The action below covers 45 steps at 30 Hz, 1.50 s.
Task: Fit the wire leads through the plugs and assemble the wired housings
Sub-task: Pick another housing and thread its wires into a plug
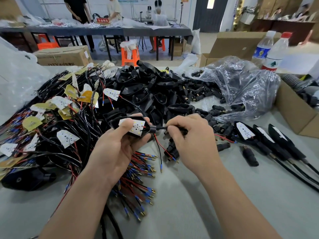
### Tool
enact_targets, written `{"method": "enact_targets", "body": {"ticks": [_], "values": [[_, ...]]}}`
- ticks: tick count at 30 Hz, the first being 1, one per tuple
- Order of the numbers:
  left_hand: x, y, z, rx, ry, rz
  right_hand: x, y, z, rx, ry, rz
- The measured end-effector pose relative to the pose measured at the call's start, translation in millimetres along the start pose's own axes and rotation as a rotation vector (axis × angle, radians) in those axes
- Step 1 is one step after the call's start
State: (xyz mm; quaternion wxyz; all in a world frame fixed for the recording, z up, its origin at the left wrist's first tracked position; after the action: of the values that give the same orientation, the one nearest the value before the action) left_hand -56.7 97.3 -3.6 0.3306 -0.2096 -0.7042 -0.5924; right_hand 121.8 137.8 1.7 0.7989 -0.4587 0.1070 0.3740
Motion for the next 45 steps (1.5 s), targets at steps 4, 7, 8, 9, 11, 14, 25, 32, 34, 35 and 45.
{"method": "enact_targets", "body": {"ticks": [4, 7, 8, 9, 11, 14, 25, 32, 34, 35, 45], "values": [[1.0, -5.1, -1.3, -0.024, 0.127, 0.288, 3.5, -3.1, 1.3, 0.195, -0.003, -0.188], [-6.1, -4.3, -4.2, -0.076, 0.116, 0.490, 6.2, -3.7, 2.6, 0.268, 0.080, -0.315], [-7.4, -4.0, -5.4, -0.087, 0.100, 0.516, 7.2, -3.5, 2.9, 0.246, 0.120, -0.294], [-8.4, -3.3, -6.3, -0.104, 0.086, 0.550, 8.1, -3.0, 3.3, 0.216, 0.182, -0.202], [-10.6, -0.9, -8.3, -0.153, 0.058, 0.643, 10.9, -0.8, 4.9, 0.153, 0.354, 0.087], [-17.4, 4.0, -10.8, -0.153, 0.068, 0.785, 13.4, 3.1, 7.1, 0.068, 0.552, 0.533], [-41.6, 17.2, -20.7, -0.275, 0.088, 1.114, 4.4, 9.9, 1.9, -0.187, 0.549, 0.926], [-42.0, 10.1, -7.3, -0.006, 0.102, 0.793, 15.8, 1.4, 2.2, -0.550, 0.441, 0.520], [-40.7, 7.7, -0.6, 0.057, 0.094, 0.683, 15.9, -1.9, 0.6, -0.695, 0.368, 0.508], [-40.0, 6.0, 2.5, 0.084, 0.095, 0.633, 15.8, -3.1, -0.7, -0.771, 0.322, 0.504], [-13.0, -7.7, 11.7, 0.171, 0.218, 0.323, 20.6, -6.3, -8.8, -1.214, 0.134, 0.249]]}}
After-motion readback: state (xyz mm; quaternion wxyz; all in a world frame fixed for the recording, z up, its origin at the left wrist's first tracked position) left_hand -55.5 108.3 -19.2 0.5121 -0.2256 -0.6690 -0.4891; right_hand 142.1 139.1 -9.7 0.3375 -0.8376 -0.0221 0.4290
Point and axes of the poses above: each hand's wrist, its own z-axis towards the middle knuckle, its own y-axis out of the palm, x = y × z, the point moved 1 cm from there along z, towards the middle knuckle, and after that the axes turned 11 degrees about -z, right-handed, at the moved point
